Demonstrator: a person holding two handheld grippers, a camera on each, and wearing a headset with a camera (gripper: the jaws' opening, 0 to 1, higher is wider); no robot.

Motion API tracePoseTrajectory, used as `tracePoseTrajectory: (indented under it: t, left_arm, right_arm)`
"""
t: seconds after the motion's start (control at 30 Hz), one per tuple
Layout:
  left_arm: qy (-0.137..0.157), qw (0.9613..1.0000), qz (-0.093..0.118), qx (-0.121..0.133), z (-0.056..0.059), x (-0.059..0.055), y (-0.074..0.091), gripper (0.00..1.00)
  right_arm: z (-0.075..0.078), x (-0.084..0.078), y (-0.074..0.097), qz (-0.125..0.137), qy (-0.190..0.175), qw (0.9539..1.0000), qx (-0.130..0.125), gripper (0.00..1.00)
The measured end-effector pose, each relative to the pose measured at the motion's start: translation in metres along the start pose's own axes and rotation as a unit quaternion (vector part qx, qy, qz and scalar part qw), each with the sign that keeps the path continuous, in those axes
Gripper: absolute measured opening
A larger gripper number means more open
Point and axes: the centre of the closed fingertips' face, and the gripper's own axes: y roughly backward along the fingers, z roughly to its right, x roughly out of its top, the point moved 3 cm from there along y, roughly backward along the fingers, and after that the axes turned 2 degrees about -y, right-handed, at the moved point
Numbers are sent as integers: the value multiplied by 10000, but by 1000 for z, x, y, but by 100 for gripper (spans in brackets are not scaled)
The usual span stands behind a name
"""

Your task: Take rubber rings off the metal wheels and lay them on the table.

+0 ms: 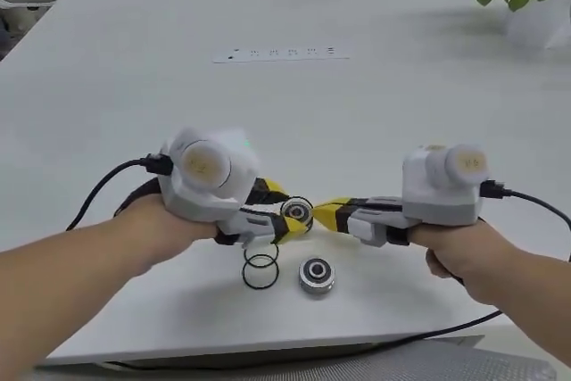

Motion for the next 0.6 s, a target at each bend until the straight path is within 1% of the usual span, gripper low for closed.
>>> tracePoseTrajectory:
  t: [0.2, 0.5, 0.6]
  left_arm:
    - [78, 9999, 123, 35, -1, 4, 9, 30]
    - [117, 9996, 236, 70, 0, 8, 25, 37]
    - [112, 9995, 294, 77, 2, 11, 31, 40]
  right_arm:
    - [-4, 4, 3, 47, 7, 10000, 21, 0]
    - [-8, 12, 7, 116, 36, 9999, 67, 0]
    - [-10, 15, 8, 135, 51, 9999, 94, 0]
